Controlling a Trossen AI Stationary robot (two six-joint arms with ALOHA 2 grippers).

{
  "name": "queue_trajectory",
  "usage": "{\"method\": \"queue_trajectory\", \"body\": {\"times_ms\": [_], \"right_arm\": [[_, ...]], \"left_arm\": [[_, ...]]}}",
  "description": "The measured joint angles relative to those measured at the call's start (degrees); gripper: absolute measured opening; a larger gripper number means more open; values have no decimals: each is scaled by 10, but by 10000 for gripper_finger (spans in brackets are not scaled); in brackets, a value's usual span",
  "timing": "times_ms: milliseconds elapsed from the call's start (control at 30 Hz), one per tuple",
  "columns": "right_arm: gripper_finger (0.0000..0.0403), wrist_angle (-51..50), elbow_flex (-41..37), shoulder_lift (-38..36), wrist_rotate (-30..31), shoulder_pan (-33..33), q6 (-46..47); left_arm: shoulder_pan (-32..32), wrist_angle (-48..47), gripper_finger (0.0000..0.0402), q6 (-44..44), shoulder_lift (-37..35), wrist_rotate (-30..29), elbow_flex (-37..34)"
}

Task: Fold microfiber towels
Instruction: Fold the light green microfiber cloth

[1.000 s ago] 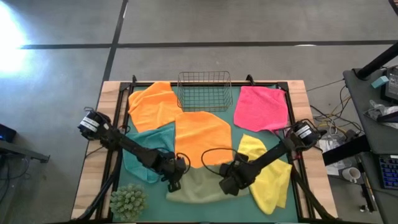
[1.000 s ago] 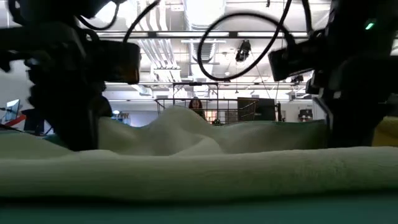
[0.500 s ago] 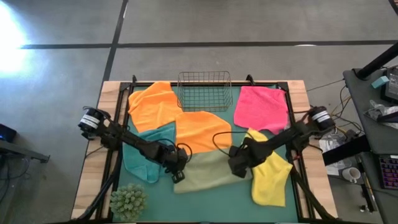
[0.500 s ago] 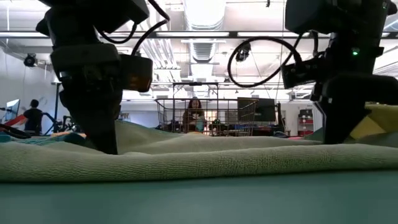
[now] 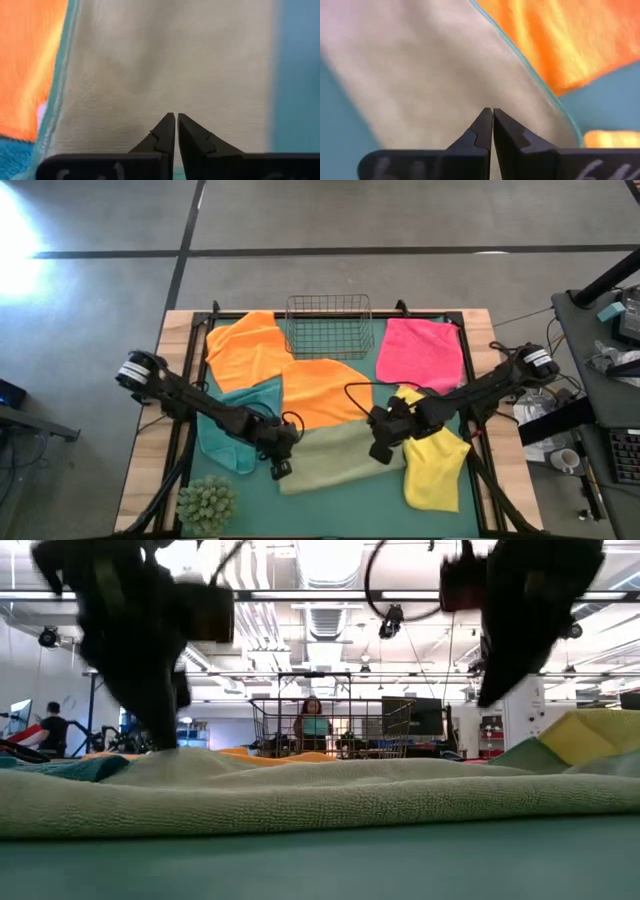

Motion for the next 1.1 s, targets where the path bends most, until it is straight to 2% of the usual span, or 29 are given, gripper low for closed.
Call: {"method": "queue_trajectory", "body": {"times_ms": [200,467,633,800,933,1100], "right_arm": [[25,6,61,6,0,44,-15],[103,21,135,57,4,100,-33],[150,50,187,135,5,111,-82],[180,60,284,232,5,111,-148],[193,58,368,307,5,110,-216],[193,26,463,377,10,102,-231]], "left_arm": [[-21,-27,6,64,-72,-4,1],[-79,-112,6,146,-145,-8,1],[-117,-143,6,182,-151,-9,0],[-138,-160,5,213,-149,-10,2],[-148,-184,5,213,-149,-11,3],[-169,-232,5,213,-149,-11,10]]}}
